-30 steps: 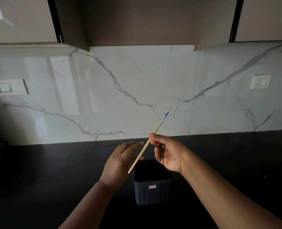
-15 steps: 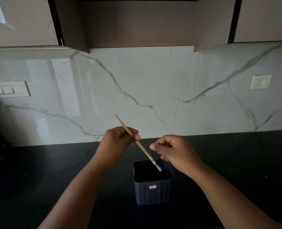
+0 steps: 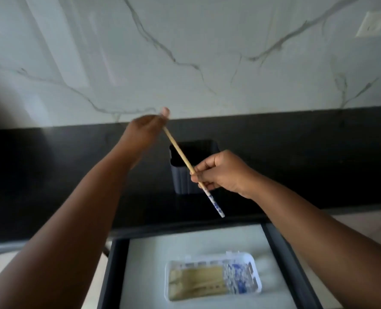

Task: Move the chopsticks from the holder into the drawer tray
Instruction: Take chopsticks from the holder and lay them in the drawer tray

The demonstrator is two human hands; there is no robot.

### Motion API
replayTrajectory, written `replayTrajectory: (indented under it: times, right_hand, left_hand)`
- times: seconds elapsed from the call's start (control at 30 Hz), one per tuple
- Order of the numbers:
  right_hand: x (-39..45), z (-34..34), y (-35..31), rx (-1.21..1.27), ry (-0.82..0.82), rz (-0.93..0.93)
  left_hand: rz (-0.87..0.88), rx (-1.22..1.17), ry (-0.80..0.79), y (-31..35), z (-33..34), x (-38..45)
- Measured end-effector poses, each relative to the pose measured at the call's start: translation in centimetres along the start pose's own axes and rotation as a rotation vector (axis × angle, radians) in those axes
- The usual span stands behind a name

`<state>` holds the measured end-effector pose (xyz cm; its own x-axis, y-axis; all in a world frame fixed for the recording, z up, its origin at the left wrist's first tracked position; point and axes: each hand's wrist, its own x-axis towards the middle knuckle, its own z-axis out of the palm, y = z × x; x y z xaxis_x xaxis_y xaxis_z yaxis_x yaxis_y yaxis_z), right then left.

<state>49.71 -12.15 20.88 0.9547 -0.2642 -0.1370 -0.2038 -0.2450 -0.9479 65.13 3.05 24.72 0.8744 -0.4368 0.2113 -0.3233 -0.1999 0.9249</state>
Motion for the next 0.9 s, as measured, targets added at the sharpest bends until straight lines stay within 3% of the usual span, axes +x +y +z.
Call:
replayTrajectory:
  times: [0.07, 0.13, 0.37, 0.57, 0.8, 0.9]
  right_hand:
    - [-0.9, 1.0, 4.1, -0.086, -0.043, 0.064]
    - [-2.0, 2.1, 8.5, -0.231, -0.095, 0.131]
    - [-5.5, 4.8, 17.9, -0.698, -0.321, 0.153]
    - [-6.0, 5.3, 21.4, -0.950, -0.387, 0.202]
    - [-4.7, 7.2, 22.9, -1.088, -0.503, 0.232]
    - [-5.1, 7.6, 23.2, -1.051, -0.430, 0.242]
  left_hand:
    - [-0.026, 0.000, 0.133, -2.8, -0.2, -0.1]
    - [-0.019, 0.140, 0.165, -5.9, 0.0, -0.9]
    - [0.123, 0.659, -0.027, -13.9, 2.5, -4.8]
    - [-0.044, 0.967, -0.264, -17.7, 4.1, -6.5]
    - [-0.046, 1.059, -0.299, -19.2, 4.1, -6.3]
    - [-0.037, 1.050, -0.303, -19.3, 4.1, -6.3]
